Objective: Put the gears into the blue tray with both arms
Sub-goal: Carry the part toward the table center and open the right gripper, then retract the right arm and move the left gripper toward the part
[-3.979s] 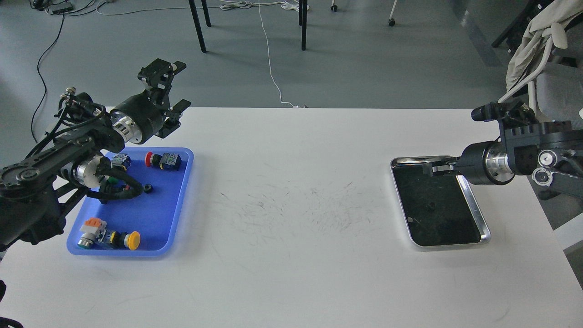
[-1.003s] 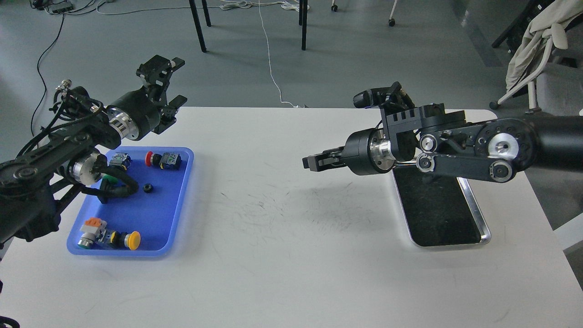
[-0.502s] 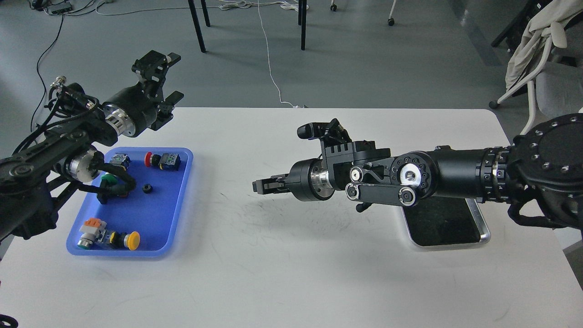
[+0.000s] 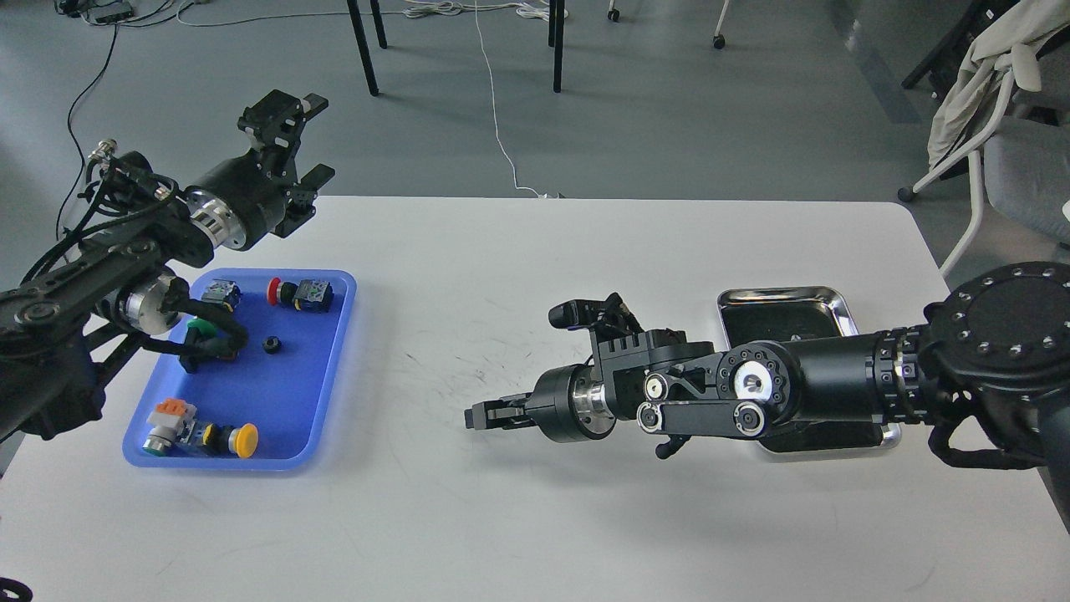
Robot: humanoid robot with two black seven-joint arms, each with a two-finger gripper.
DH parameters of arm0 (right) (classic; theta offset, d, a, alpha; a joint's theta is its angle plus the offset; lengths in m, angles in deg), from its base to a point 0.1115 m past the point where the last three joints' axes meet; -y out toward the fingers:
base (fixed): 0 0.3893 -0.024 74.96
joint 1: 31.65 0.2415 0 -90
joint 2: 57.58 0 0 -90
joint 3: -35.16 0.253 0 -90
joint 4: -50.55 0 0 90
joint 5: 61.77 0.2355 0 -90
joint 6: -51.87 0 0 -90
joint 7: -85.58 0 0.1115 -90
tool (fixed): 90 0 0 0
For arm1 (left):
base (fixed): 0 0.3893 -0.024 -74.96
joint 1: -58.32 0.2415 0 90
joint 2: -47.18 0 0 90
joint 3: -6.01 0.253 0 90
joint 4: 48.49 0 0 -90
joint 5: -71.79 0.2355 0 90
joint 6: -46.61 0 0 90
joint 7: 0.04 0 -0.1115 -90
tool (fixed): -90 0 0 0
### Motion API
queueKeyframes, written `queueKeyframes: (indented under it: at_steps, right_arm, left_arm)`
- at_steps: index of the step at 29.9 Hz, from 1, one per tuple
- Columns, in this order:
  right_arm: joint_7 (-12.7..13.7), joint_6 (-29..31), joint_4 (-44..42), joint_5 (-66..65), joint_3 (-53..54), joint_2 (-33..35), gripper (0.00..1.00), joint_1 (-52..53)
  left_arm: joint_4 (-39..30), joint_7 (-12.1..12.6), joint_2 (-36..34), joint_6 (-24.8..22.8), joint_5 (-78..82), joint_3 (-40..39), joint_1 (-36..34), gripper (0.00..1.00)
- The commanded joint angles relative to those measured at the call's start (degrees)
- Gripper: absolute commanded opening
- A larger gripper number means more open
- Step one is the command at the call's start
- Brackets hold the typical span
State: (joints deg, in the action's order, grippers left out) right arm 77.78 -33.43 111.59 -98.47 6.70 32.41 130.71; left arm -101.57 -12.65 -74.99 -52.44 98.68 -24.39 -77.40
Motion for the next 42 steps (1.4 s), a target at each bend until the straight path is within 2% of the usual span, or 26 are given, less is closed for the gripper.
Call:
queueKeyframes:
  at_steps: [1, 2, 5, 10, 14, 16, 18, 23, 30, 33, 37, 42]
  right_arm:
    - [0.1, -1.9, -0.6, -0.1, 0.0, 0.0, 0.15, -0.1]
    - [0.2, -2.4, -0.8, -0.1, 0.0, 0.0, 0.17, -0.2]
    - [0.5, -3.0, -2.3, -0.1, 0.0, 0.0, 0.36, -0.7]
    - [0.5, -3.1, -3.7, -0.1, 0.2, 0.0, 0.47, -2.2]
    - [0.5, -3.2, -3.8, -0.1, 1.6, 0.0, 0.62, -2.3]
    - [0.5, -3.2, -4.1, 0.0, 3.2, 0.0, 0.75, -2.0]
    - [0.5, -3.1, -5.0, 0.1, 5.5, 0.0, 0.95, -1.8]
    - [0.4, -2.7, -8.2, 0.6, 9.7, 0.0, 0.97, -1.2]
    - [0.4, -2.1, -8.2, 0.9, 21.9, 0.0, 0.98, -1.2]
    - [0.1, -1.5, -8.0, 1.1, 26.6, 6.8, 0.98, -2.1]
    - [0.0, 2.3, -7.6, 2.1, 37.3, 16.1, 0.98, -6.9]
    - [-0.3, 6.0, -3.9, 8.7, 52.1, 27.4, 0.98, -16.3]
  left_arm:
    - [0.0, 0.0, -0.1, 0.0, 0.0, 0.0, -0.1, 0.98]
    - [0.0, 0.0, -0.1, 0.0, 0.0, 0.0, -0.1, 0.98]
    - [0.0, 0.0, -0.5, 0.0, 0.0, 0.0, -0.1, 0.98]
    - [0.0, 0.0, -1.0, 0.0, 0.0, 0.0, -0.1, 0.98]
    - [0.0, -0.1, -1.5, 0.0, 0.0, 0.0, -0.1, 0.98]
    - [0.0, -0.1, -1.8, 0.0, 0.0, 0.1, 0.0, 0.98]
    - [0.0, 0.0, -1.8, 0.0, 0.0, 0.2, 0.0, 0.98]
    - [0.0, 0.1, -1.9, 0.0, 0.1, 0.3, 0.0, 0.98]
    - [-0.1, 0.2, -2.8, -0.1, 0.2, 0.3, 0.0, 0.98]
    - [-0.2, 0.2, -3.2, -0.1, 0.2, 0.4, 0.0, 0.98]
    - [-1.1, 0.2, -6.3, -0.3, 0.2, 0.9, 0.5, 0.98]
    - [-8.4, 0.4, -12.5, -0.4, 2.0, 1.1, 0.9, 0.98]
